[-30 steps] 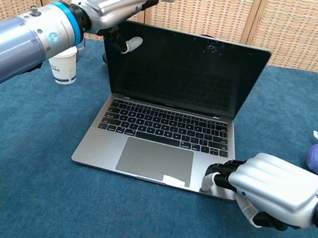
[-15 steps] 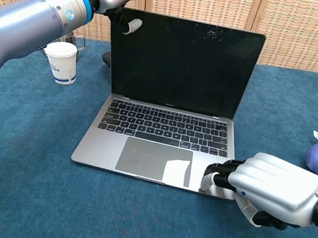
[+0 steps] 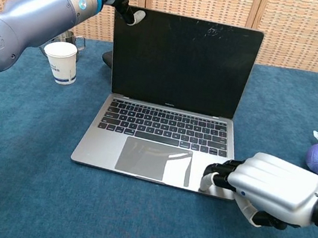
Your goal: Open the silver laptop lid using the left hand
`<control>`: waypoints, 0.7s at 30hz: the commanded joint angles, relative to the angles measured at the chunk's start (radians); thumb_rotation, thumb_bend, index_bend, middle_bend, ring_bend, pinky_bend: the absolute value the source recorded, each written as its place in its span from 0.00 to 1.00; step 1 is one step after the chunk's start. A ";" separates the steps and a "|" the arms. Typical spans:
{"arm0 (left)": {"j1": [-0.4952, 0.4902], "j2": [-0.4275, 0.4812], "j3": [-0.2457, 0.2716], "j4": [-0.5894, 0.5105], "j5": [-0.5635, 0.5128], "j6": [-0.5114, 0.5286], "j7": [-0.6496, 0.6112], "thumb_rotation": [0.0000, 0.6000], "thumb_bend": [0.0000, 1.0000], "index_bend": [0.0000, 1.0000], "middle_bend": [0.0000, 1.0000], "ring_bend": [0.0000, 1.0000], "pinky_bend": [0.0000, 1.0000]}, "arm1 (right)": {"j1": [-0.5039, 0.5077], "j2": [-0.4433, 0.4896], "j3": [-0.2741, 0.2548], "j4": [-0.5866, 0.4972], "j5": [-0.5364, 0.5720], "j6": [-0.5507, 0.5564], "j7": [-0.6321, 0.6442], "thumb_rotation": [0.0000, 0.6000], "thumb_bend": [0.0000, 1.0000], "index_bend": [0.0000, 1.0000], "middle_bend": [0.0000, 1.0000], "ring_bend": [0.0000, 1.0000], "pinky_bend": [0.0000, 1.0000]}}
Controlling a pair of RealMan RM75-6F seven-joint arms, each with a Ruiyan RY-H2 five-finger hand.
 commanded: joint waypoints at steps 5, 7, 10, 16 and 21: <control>0.032 0.038 0.029 -0.073 0.018 0.032 -0.037 1.00 0.49 0.00 0.00 0.00 0.00 | -0.005 0.009 0.006 -0.013 -0.002 0.024 0.006 1.00 1.00 0.21 0.19 0.22 0.42; 0.055 0.068 0.051 -0.118 0.049 0.051 -0.067 1.00 0.49 0.00 0.00 0.00 0.00 | -0.009 0.016 0.010 -0.020 -0.009 0.044 0.013 1.00 1.00 0.21 0.19 0.22 0.42; 0.099 0.128 0.087 -0.199 0.105 0.092 -0.123 1.00 0.49 0.00 0.00 0.00 0.00 | -0.017 0.039 0.020 -0.041 -0.019 0.081 0.044 1.00 1.00 0.21 0.19 0.22 0.42; 0.188 0.265 0.125 -0.361 0.196 0.192 -0.220 1.00 0.49 0.00 0.00 0.00 0.00 | -0.041 0.119 0.051 -0.094 -0.040 0.179 0.148 1.00 1.00 0.21 0.19 0.22 0.42; 0.281 0.410 0.141 -0.513 0.205 0.253 -0.272 1.00 0.41 0.00 0.00 0.00 0.00 | -0.079 0.201 0.088 -0.096 -0.036 0.283 0.257 1.00 1.00 0.21 0.19 0.22 0.42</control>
